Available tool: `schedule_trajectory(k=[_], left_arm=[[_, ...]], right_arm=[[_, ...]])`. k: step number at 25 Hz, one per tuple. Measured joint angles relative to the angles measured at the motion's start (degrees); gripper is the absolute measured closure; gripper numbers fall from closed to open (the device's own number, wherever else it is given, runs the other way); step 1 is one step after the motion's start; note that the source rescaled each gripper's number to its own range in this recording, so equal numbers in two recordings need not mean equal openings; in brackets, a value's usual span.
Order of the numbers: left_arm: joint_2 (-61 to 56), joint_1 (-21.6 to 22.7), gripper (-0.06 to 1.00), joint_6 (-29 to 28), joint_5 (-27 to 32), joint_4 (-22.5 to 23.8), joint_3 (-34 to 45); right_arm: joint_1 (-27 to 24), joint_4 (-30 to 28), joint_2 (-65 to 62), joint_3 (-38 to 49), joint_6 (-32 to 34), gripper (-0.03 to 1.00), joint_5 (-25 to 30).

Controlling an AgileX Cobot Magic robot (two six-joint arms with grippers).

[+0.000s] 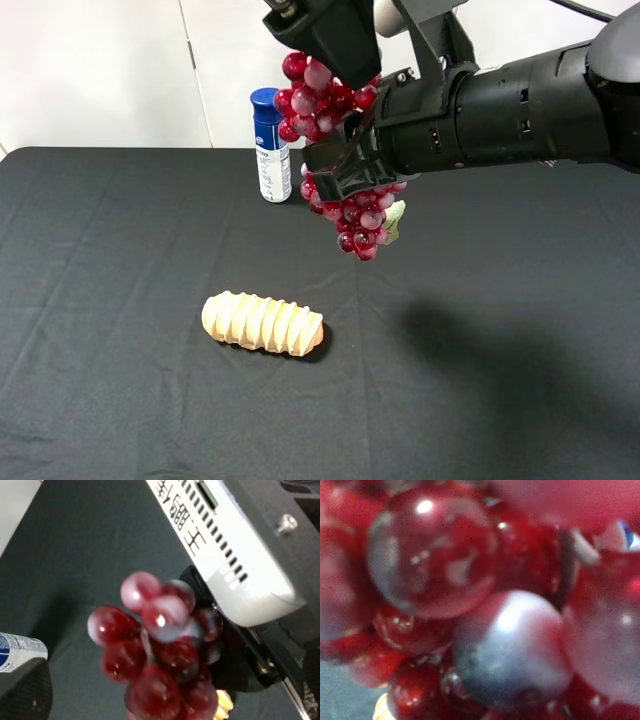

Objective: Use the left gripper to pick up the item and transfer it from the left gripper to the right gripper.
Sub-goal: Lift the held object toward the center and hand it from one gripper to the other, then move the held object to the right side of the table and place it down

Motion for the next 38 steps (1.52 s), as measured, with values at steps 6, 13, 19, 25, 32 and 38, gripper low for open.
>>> schedule_trajectory(k=[6, 13, 19, 25, 32, 38], left_arm=[[0.0, 0.0, -0.05, -0.96, 2.2, 0.07, -0.55], [-1.62, 0.0, -0.05, -9.39, 4.32, 5.67, -1.53], [-6.32, 0.06, -0.05, -16.77, 9.02, 11.76, -1.64], [-11.91, 0.63, -0.05, -19.53, 10.01, 12.0, -1.69], [-21.95, 0.63, -0.05, -22.95, 10.01, 12.05, 8.36], [-34.57, 0.63, -0.05, -24.71, 9.63, 8.4, 27.06]], right_arm=[[0.0, 0.0, 0.0, 0.0, 0.0, 0.95, 0.0], [0.0, 0.0, 0.0, 0.0, 0.06, 0.95, 0.0], [0.0, 0.0, 0.0, 0.0, 1.12, 0.95, 0.0], [0.0, 0.0, 0.0, 0.0, 2.78, 0.95, 0.1], [0.0, 0.0, 0.0, 0.0, 3.0, 0.95, 0.23], [0.0, 0.0, 0.0, 0.33, 3.04, 0.95, 2.02]])
